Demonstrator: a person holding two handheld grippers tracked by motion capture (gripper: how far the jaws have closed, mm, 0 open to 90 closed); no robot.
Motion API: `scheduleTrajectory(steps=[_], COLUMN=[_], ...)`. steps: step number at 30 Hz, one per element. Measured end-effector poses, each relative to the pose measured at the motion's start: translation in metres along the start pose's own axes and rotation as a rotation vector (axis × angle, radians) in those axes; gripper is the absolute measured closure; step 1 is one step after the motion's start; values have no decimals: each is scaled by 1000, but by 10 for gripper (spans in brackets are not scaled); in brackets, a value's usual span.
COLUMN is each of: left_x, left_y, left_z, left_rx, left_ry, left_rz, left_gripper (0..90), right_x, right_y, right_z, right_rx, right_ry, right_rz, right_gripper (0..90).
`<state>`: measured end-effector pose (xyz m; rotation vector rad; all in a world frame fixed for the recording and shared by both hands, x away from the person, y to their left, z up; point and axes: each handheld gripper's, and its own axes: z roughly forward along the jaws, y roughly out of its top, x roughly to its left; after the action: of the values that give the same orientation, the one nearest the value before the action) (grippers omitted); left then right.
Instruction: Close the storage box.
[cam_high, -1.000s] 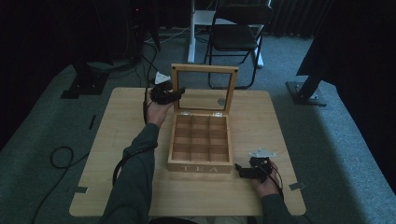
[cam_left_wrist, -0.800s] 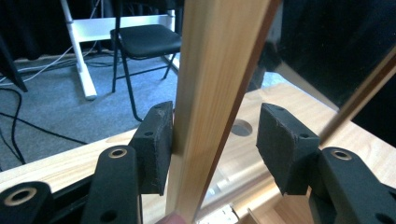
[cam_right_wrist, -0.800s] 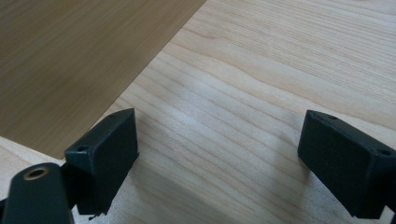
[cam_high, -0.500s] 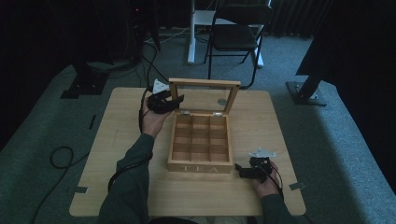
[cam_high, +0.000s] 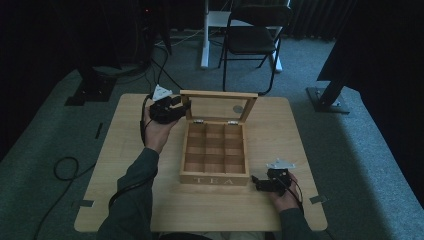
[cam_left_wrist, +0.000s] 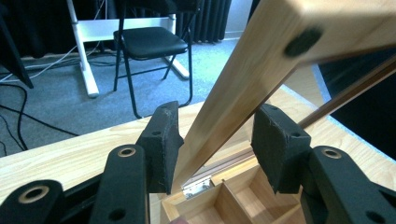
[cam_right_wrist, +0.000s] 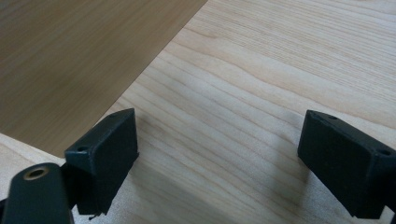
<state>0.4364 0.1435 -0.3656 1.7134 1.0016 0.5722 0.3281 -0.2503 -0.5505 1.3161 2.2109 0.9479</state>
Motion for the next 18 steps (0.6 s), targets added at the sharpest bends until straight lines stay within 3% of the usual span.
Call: scheduleTrajectory(steps=[7, 18], left_x=[-13, -16], left_y=[1, -7], left_z=[-13, -23], left_rx=[10, 37], left_ry=[22, 18], left_rz=[28, 8], left_gripper=[526, 511], right_x=[0, 0], right_y=[0, 0], right_z=[0, 0], right_rx=[0, 0], right_ry=[0, 0], right_rz=[0, -1], right_gripper=[117, 117])
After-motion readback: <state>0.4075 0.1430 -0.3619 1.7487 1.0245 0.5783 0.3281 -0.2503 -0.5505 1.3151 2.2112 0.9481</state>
